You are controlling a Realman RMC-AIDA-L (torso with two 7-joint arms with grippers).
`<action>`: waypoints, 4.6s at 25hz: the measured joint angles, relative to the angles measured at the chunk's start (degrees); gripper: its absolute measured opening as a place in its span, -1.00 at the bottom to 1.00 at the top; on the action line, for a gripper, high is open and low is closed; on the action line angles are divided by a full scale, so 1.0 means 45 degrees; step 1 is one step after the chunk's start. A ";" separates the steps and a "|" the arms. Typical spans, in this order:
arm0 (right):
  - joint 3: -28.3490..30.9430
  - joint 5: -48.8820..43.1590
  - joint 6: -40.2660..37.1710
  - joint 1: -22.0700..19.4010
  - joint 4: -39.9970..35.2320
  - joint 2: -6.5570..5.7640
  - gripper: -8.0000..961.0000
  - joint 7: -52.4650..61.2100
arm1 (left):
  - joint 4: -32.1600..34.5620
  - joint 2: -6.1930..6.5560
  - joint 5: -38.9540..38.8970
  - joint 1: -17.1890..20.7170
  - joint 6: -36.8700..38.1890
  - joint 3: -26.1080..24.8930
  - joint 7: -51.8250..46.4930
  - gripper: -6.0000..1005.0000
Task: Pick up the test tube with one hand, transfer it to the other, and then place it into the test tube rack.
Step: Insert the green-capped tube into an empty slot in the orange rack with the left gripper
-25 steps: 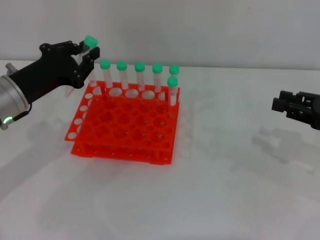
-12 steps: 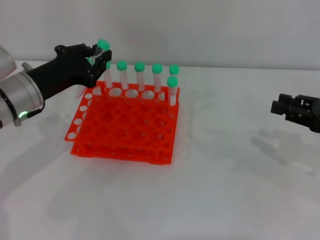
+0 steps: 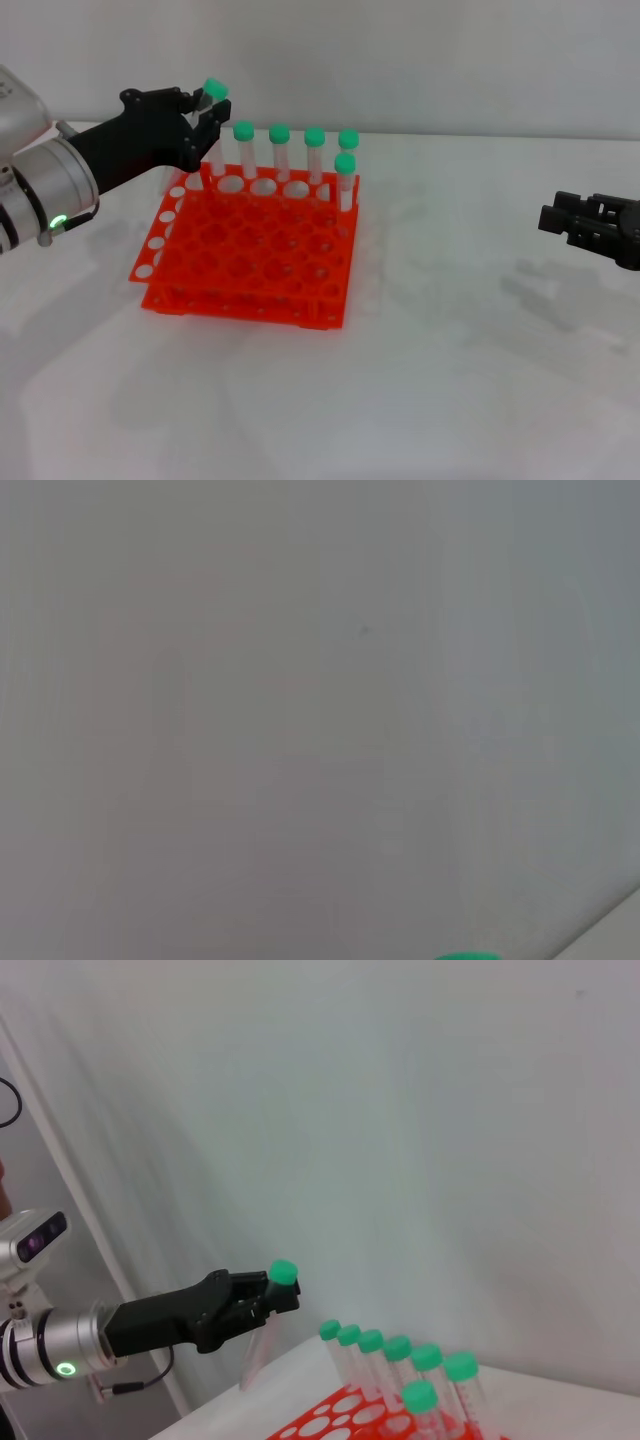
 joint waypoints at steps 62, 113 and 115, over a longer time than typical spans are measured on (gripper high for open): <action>-0.0090 0.0002 -0.0831 0.0328 0.0331 0.0098 -0.13 -0.0393 | -0.3602 -0.0235 -0.2448 -0.2314 -0.0838 0.1900 0.3587 -0.50; -0.0021 0.0096 -0.1087 0.0348 0.0331 0.0097 -0.13 -0.0431 | -0.3980 -0.0212 -0.2474 -0.2149 -0.1958 0.2165 0.2957 -0.50; -0.0020 0.0100 -0.1092 0.0348 0.0331 0.0097 -0.13 -0.0422 | -0.4020 -0.0214 -0.2473 -0.2160 -0.2141 0.2167 0.2942 -0.50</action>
